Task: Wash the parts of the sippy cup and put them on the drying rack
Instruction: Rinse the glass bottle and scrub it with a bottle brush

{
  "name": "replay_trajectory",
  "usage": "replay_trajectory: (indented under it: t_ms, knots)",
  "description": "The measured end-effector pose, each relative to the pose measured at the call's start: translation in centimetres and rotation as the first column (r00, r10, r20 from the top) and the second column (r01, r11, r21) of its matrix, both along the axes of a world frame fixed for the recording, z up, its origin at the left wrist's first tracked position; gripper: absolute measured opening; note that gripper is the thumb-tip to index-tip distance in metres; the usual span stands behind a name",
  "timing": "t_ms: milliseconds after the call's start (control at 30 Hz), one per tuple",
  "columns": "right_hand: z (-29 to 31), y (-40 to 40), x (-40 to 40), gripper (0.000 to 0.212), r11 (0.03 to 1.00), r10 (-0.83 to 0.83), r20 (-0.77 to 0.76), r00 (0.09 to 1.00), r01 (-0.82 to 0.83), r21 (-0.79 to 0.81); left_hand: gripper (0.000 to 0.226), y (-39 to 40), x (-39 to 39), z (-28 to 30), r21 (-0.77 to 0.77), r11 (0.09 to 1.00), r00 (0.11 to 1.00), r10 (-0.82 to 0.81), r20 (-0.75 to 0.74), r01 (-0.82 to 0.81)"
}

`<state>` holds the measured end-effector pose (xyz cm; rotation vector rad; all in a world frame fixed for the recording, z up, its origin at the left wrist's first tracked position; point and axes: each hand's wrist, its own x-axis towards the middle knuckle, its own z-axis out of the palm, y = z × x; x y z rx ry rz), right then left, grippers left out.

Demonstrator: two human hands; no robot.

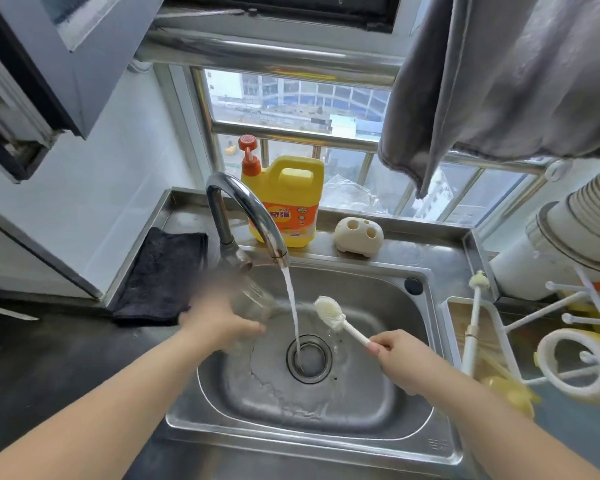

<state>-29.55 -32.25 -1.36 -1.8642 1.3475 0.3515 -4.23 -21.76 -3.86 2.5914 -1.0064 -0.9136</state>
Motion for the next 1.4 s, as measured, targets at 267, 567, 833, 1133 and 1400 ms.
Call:
replay_trajectory:
  t_ms: [267, 567, 833, 1133, 1400]
  knots:
    - [-0.8, 0.3, 0.6, 0.030, 0.997, -0.075, 0.286, 0.955, 0.076, 0.005, 0.066, -0.6, -3.7, -3.1, 0.073, 0.761, 0.086, 0.167, -0.982, -0.644]
    - [-1.6, 0.9, -1.4, 0.023, 0.960, -0.279, 0.412, 0.867, 0.267, 0.088, 0.049, -2.8, -5.7, -2.6, 0.234, 0.642, -0.305, 0.001, -0.953, -0.730]
    - [-1.9, 1.1, -1.5, 0.023, 0.964, -0.263, 0.413, 0.872, 0.253, 0.079, 0.064, -4.5, -5.0, -2.6, 0.380, 0.525, -0.312, 0.217, -0.925, -0.762]
    - [-1.7, 2.1, 0.7, 0.026, 0.953, -0.274, 0.379, 0.884, 0.196, 0.232, 0.067, -0.4, -3.4, -2.8, 0.168, 0.689, 0.064, 0.298, -0.953, -0.705]
    - [-2.2, 4.2, 3.1, 0.027, 0.919, -0.246, 0.334, 0.910, 0.110, 0.378, 0.081, 2.4, -2.5, -2.2, 0.054, 0.743, 0.327, 0.358, -0.875, -0.667]
